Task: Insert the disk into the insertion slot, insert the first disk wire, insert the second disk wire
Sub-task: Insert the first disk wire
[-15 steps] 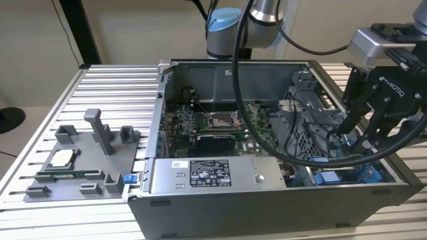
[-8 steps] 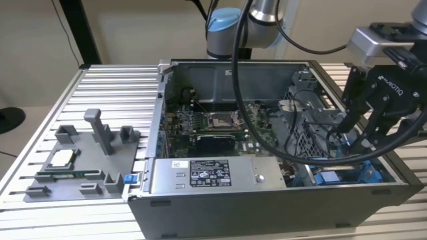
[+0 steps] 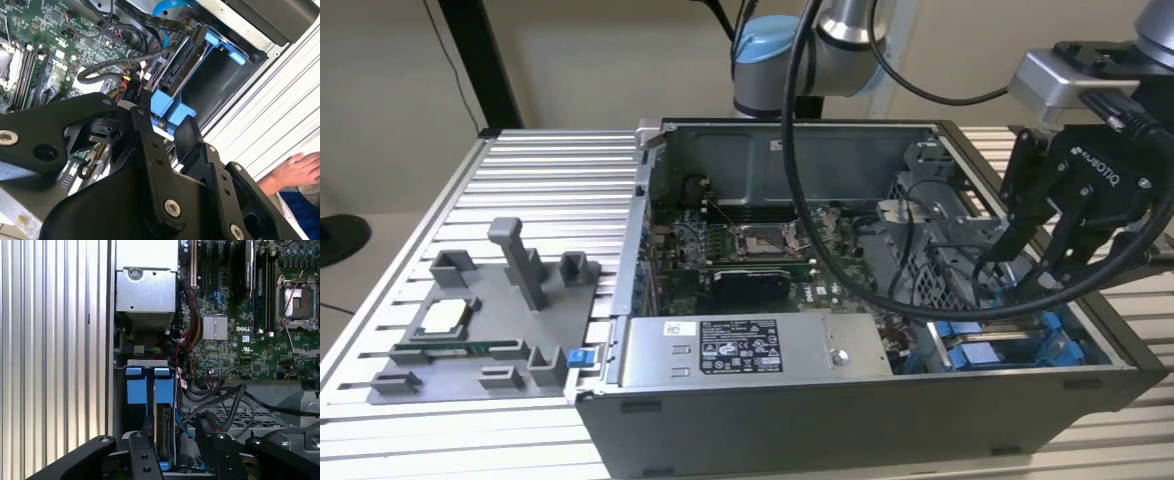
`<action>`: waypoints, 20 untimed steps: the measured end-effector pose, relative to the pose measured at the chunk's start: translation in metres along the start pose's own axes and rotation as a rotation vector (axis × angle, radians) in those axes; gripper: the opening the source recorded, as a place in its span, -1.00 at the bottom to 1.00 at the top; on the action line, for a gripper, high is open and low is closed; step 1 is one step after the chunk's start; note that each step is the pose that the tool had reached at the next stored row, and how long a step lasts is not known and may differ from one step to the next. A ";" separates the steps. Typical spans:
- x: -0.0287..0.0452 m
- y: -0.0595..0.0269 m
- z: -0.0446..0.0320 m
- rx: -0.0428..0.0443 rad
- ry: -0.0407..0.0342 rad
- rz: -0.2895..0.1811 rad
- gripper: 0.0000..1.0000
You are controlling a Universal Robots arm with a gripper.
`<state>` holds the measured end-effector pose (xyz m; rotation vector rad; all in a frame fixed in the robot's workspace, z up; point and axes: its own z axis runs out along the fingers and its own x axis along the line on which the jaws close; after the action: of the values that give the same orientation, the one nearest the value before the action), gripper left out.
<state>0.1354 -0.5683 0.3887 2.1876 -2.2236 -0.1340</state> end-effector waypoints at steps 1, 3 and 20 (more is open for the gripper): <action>-0.0001 0.0000 0.0000 0.0000 0.0001 0.000 1.00; -0.0001 0.0001 -0.0007 -0.0005 0.0000 0.000 1.00; -0.0007 0.0000 -0.0104 -0.0109 -0.0225 -0.001 1.00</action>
<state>0.1362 -0.5681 0.3991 2.1924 -2.2281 -0.1712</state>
